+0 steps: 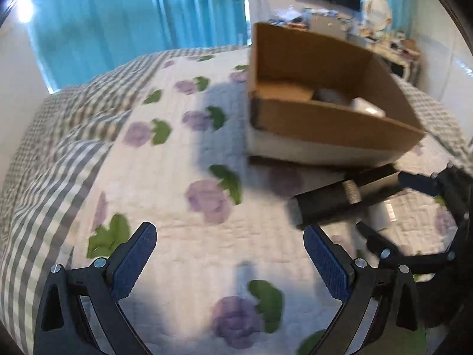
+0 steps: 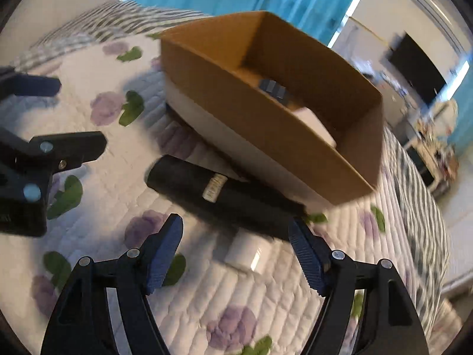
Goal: Organize rigid objects
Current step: 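Grasp the black TV remote lengthwise with the right tool, then grasp the white red-capped bottle with the left tool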
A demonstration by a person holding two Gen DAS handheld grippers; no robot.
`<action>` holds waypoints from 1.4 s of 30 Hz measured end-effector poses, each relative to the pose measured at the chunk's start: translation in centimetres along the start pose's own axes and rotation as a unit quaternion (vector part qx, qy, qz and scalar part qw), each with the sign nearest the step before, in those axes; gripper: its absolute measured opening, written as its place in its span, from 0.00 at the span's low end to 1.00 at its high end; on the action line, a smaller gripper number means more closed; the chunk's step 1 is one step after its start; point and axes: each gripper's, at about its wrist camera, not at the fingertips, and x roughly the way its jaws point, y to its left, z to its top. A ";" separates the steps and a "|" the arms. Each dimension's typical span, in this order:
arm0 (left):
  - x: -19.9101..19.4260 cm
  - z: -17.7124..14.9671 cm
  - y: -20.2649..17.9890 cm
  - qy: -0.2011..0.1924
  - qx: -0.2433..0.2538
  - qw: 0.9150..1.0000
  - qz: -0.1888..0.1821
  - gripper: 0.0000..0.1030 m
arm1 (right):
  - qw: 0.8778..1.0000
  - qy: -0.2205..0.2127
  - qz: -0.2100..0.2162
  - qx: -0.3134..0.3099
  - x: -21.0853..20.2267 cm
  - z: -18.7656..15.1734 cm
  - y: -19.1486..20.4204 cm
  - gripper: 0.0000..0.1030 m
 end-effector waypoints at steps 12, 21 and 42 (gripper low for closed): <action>1.8 -0.3 1.3 0.022 -0.024 0.999 0.033 0.98 | 0.989 0.014 -0.063 -0.135 4.8 0.8 2.7 0.65; 1.5 -0.2 1.5 0.018 -0.030 0.999 0.025 0.98 | 0.996 0.004 -0.024 -0.089 2.8 0.7 1.1 0.28; -0.4 1.1 -4.4 0.018 -0.019 0.999 -0.038 0.98 | 0.970 0.023 0.041 0.237 -4.9 -5.0 -9.0 0.18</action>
